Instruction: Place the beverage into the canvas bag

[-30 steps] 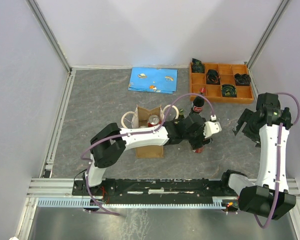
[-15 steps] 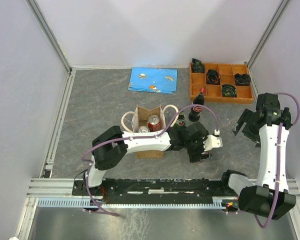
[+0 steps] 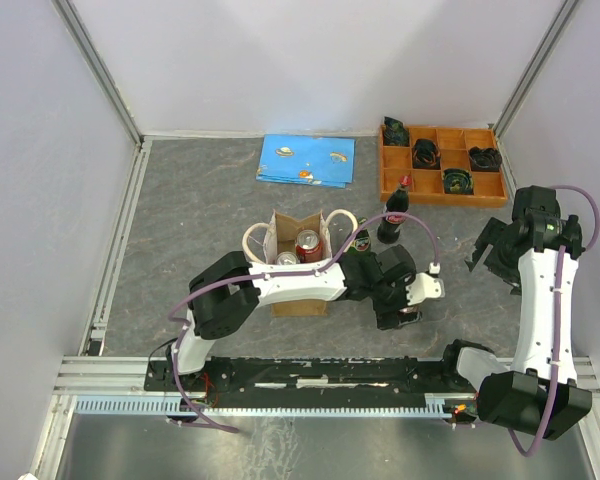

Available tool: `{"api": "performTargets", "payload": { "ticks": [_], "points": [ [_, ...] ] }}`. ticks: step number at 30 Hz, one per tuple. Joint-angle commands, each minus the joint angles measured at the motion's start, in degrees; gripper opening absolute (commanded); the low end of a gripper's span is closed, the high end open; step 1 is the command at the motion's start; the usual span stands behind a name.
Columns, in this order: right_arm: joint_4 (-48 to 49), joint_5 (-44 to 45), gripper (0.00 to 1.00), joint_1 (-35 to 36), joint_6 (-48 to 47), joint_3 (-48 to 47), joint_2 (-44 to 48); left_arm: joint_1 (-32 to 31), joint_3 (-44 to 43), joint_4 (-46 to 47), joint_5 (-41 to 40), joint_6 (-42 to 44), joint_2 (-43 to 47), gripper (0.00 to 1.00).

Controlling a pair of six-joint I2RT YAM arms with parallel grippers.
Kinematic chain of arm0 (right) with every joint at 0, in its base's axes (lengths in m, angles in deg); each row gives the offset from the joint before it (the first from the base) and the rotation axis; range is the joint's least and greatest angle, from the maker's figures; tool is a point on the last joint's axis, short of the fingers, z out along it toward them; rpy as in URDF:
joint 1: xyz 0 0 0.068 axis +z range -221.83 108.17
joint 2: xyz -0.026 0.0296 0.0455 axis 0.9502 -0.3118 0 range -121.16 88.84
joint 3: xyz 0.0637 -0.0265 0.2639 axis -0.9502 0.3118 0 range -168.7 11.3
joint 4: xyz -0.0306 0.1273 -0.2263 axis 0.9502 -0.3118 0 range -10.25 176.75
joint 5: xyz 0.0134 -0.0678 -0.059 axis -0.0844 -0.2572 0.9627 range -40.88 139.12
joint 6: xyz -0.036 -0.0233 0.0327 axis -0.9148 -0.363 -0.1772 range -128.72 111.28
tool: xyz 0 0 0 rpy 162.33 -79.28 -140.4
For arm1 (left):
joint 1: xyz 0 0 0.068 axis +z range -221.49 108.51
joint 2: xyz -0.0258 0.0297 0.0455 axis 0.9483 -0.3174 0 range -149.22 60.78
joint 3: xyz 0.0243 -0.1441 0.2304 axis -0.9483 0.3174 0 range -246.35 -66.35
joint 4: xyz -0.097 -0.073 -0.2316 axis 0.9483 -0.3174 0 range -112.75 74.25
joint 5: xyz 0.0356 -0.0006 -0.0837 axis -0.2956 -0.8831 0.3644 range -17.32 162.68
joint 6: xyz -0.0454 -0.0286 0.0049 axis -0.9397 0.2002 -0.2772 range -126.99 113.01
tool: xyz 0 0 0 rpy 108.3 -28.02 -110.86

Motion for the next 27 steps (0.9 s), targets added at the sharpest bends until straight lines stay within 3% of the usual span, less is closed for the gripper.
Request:
{"api": "performTargets", "payload": {
  "ticks": [1,11,14,19,20,27],
  "points": [
    [1.3,-0.3,0.99,-0.2,0.7,-0.1,0.8,-0.4,-4.7,0.8,1.0,-1.4,1.0,0.88],
    [0.9,-0.6,0.99,-0.1,0.8,-0.2,1.0,-0.5,-4.9,1.5,0.3,-2.3,0.7,0.86],
    [0.7,-0.5,0.99,-0.2,0.8,-0.2,1.3,-0.4,-4.2,1.9,0.3,-2.2,0.3,0.67],
    [0.5,-0.5,0.99,-0.2,0.8,-0.3,1.4,-0.4,-4.2,2.0,1.7,-3.1,0.6,0.09],
    [0.6,-0.5,0.99,-0.2,0.8,-0.3,1.4,-0.4,-4.5,1.9,1.8,-3.3,1.1,0.03],
    [0.5,-0.1,0.99,-0.1,0.9,0.2,1.7,1.4,-12.4,1.1,-1.1,-2.8,8.6,0.03]
  ]
}}
